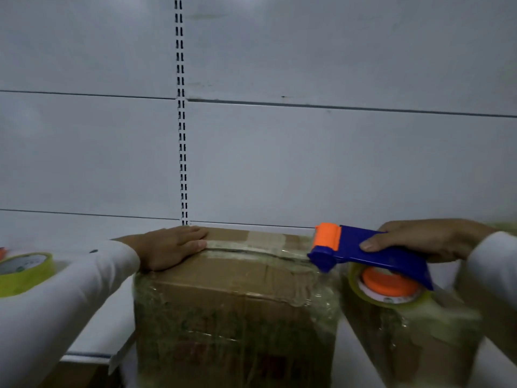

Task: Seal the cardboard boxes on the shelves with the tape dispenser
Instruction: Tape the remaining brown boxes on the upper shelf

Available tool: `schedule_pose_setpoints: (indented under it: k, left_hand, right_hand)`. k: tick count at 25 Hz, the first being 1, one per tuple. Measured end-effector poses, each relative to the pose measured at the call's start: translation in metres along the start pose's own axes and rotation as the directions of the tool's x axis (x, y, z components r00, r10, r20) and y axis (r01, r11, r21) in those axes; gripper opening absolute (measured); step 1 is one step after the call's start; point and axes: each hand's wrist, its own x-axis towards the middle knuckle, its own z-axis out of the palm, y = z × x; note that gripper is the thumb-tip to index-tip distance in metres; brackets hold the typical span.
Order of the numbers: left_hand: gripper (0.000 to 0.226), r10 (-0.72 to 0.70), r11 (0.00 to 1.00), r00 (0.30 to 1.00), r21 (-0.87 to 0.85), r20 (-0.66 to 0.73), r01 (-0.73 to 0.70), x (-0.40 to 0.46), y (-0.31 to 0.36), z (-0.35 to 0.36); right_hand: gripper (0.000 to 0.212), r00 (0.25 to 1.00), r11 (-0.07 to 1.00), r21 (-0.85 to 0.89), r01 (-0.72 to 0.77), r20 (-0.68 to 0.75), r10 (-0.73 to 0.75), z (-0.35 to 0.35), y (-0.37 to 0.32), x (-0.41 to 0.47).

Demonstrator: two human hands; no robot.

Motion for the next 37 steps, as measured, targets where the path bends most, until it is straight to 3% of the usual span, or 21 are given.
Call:
schedule_pose_setpoints:
  k: [3, 6, 9, 11, 14, 17, 21, 25, 30, 35, 37]
  left_hand:
    - [0.062, -0.054, 0.999, 0.998, -0.009, -0.027, 0.054, -0.01, -0.014, -0.007]
    - [0.048, 0.033, 0.987, 0.984, 0.161, -0.174, -0.005, -0.012, 0.004, -0.009]
    - [0.05, 0.137, 0.99, 0.931, 0.006, -0.339, -0.143, -0.002, 0.06, 0.004]
    - [0.05, 0.175, 0.968, 0.939, -0.123, -0.297, -0.22, 0.007, 0.095, 0.015]
    - [0.051, 0.182, 0.974, 0.975, -0.112, -0.129, -0.197, 0.02, 0.107, 0.024]
    - [0.055, 0.184, 0.972, 0.981, -0.134, -0.067, -0.192, 0.027, 0.097, 0.026]
    - [0.057, 0.202, 0.97, 0.978, -0.125, -0.056, -0.208, 0.031, 0.099, 0.026]
    - [0.056, 0.185, 0.976, 0.981, -0.106, -0.058, -0.19, 0.023, 0.103, 0.022]
    - [0.039, 0.07, 0.992, 0.994, 0.114, -0.083, -0.061, 0.022, 0.143, -0.001]
    - [0.024, 0.244, 0.965, 0.966, -0.079, -0.083, -0.25, 0.028, 0.179, 0.029]
    - [0.019, 0.261, 0.955, 0.961, -0.119, -0.093, -0.271, 0.03, 0.175, 0.031]
  right_hand:
    - [0.074, 0.999, 1.0, 0.018, 0.018, -0.039, -0.017, 0.023, -0.013, 0.017]
    - [0.083, 0.998, 0.999, 0.009, 0.031, -0.058, -0.03, 0.038, -0.017, 0.026]
    - [0.078, 0.998, 0.998, 0.049, 0.025, -0.055, -0.023, 0.041, -0.013, 0.03]
    - [0.068, 0.998, 0.998, 0.062, 0.021, -0.058, -0.017, 0.042, -0.01, 0.03]
    - [0.07, 0.997, 0.997, 0.064, 0.046, -0.061, -0.042, 0.032, -0.006, 0.023]
    - [0.065, 0.999, 0.998, 0.048, 0.028, -0.044, -0.026, 0.005, -0.004, 0.002]
    - [0.063, 0.995, 0.993, -0.063, -0.101, 0.002, 0.101, -0.02, 0.013, -0.03]
    - [0.059, 0.988, 0.97, -0.188, -0.153, -0.045, 0.147, -0.005, 0.015, -0.026]
    - [0.048, 0.987, 0.933, -0.325, -0.156, -0.075, 0.139, 0.008, -0.011, -0.014]
    - [0.049, 0.977, 0.899, -0.383, -0.212, -0.104, 0.186, 0.009, -0.017, -0.009]
    - [0.047, 0.968, 0.825, -0.508, -0.246, -0.172, 0.183, 0.01, -0.014, -0.003]
